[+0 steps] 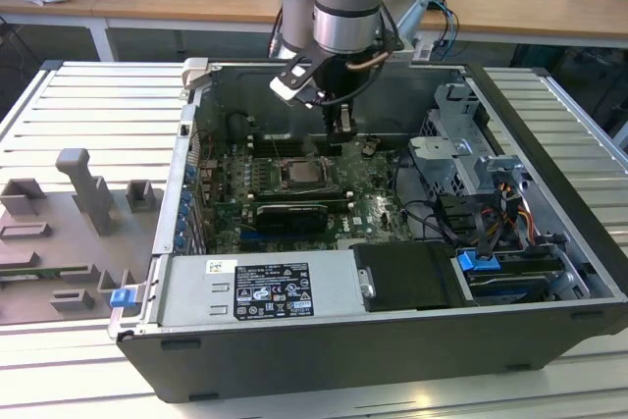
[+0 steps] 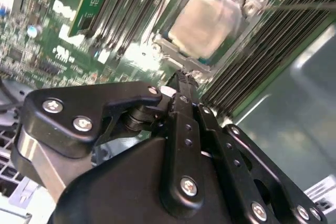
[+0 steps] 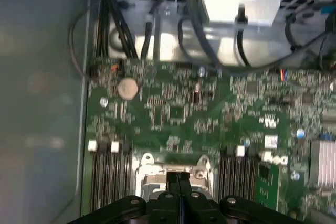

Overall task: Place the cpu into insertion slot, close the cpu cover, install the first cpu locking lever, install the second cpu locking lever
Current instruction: 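Close the cpu cover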

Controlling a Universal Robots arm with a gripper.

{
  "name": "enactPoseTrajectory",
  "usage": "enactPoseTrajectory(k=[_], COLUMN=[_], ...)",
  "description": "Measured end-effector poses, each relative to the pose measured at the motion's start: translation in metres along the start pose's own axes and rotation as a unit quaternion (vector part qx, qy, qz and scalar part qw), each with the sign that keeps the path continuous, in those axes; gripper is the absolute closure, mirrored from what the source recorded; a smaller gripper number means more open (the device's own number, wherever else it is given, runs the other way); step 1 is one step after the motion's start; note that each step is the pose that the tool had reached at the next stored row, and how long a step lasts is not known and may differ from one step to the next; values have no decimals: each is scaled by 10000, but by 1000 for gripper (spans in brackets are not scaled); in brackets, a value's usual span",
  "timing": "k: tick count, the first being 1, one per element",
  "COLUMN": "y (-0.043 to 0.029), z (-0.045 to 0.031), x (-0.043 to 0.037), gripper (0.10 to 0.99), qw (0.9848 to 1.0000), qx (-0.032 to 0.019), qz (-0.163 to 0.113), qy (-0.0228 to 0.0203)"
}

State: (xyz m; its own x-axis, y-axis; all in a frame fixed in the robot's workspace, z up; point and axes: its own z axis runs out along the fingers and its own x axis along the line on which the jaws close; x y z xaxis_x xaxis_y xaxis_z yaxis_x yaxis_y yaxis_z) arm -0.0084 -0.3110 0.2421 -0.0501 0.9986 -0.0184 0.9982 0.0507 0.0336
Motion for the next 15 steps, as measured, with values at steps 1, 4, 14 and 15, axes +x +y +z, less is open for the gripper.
enactPoseTrajectory(k=[1, 4, 14, 15], y=[-56, -178, -236, -251], z=[20, 106, 132, 132], x=[7, 25, 30, 30], gripper=[980, 980, 980, 980], qw=[10000, 10000, 10000, 10000], qx=[0, 0, 0, 0], qz=[0, 1, 0, 0], qy=[0, 1, 1, 1])
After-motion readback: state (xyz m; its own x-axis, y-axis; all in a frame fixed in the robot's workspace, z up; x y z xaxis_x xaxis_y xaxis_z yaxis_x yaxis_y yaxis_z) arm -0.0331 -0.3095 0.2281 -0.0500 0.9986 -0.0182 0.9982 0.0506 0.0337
